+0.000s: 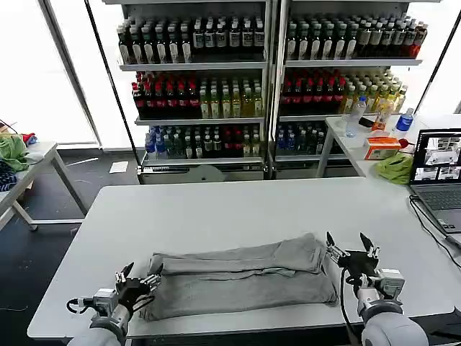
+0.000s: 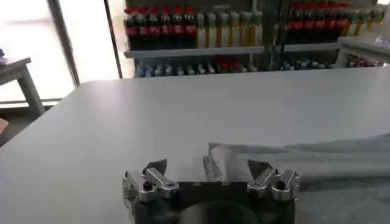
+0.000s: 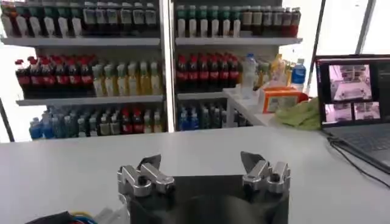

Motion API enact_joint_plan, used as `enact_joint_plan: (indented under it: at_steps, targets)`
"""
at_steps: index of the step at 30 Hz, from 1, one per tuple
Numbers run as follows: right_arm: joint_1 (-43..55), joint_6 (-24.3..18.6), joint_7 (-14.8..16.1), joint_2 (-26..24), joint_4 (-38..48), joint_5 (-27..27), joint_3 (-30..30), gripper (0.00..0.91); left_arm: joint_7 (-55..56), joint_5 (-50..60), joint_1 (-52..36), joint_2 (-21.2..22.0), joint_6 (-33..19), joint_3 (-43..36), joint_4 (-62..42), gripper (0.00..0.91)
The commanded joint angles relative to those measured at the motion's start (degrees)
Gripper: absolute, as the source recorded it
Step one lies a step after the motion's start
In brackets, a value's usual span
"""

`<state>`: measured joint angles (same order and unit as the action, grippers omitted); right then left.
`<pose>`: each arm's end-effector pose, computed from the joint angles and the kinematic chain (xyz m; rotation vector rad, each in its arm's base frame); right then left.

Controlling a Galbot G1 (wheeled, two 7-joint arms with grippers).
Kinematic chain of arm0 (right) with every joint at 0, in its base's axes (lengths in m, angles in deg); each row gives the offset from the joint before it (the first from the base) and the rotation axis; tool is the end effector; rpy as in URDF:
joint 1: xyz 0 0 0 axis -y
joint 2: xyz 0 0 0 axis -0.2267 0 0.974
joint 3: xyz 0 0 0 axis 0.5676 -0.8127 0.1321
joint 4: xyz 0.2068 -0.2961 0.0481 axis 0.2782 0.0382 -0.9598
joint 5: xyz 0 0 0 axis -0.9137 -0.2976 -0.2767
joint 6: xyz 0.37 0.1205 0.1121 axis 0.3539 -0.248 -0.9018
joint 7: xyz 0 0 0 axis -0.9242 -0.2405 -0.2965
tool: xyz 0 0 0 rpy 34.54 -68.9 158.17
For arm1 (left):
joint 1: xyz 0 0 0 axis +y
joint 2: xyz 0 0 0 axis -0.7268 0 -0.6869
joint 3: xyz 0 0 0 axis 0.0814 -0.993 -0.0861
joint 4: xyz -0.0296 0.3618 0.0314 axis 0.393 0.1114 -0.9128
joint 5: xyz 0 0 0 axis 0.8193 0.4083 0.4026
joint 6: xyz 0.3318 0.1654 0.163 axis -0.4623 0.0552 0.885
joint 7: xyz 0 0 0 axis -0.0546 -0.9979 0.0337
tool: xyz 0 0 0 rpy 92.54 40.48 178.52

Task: Fold and organize the clothes.

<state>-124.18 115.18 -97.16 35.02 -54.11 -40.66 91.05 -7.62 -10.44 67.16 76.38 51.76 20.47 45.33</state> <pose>0.2653 -0.0681 -0.2211 -0.1328 -2.8821 0.0018 0.2637 0.0741 -0.3234 -0.0645 -2.6637 -0.0237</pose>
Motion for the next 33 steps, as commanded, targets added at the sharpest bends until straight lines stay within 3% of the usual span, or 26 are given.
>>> enact_joint_plan:
  at_steps: [1,2,3,4,5,6,7,9,27,30,33]
  targets:
    - [0.0,-0.4,-0.4,0.0,-0.4,-0.5,0.2,0.907,-0.1,0.0,0.6,1.8,0.6,-0.3,-0.1,0.856]
    - [0.0,-0.5,-0.4,0.0,-0.4,-0.5,0.1,0.907,-0.2,0.0,0.7,2.0,0.6,-0.4,-0.3,0.856]
    - [0.0,-0.5,-0.4,0.0,-0.4,-0.5,0.1,0.907,-0.2,0.1,0.7,2.1,0.6,-0.4,-0.4,0.675]
    - [0.0,-0.5,-0.4,0.0,-0.3,-0.5,0.1,0.907,-0.3,0.3,0.9,2.2,0.6,-0.6,-0.5,0.635]
    - [0.1,-0.6,-0.4,0.0,-0.2,-0.5,0.2,0.907,-0.6,0.5,1.1,2.3,0.6,-0.7,-0.6,0.504]
    - [0.1,-0.6,-0.4,-0.1,-0.2,-0.6,0.2,0.907,-0.8,0.7,1.2,2.3,0.6,-0.7,-0.6,0.282]
    - [0.2,-0.6,-0.4,-0.1,-0.3,-0.7,0.3,0.907,-1.1,0.8,1.5,2.5,0.6,-0.8,-0.7,0.131]
    - [0.3,-0.6,-0.4,-0.2,-0.3,-0.7,0.5,0.907,-1.4,0.9,1.6,2.7,0.5,-0.8,-0.7,0.020]
    - [1.1,-0.7,-0.7,-0.3,-0.4,-1.0,0.8,0.907,-1.7,1.1,1.5,1.0,-2.2,2.3,-0.3,0.000]
    - [1.3,-0.6,-0.7,-0.4,-0.3,-1.0,0.6,0.907,-1.6,0.5,1.1,-0.6,-2.6,5.3,0.1,0.000]
    - [1.6,-0.6,-0.7,-0.5,-0.3,-1.0,0.5,0.907,-1.9,-2.7,1.0,-5.2,-2.3,11.3,0.8,0.000]
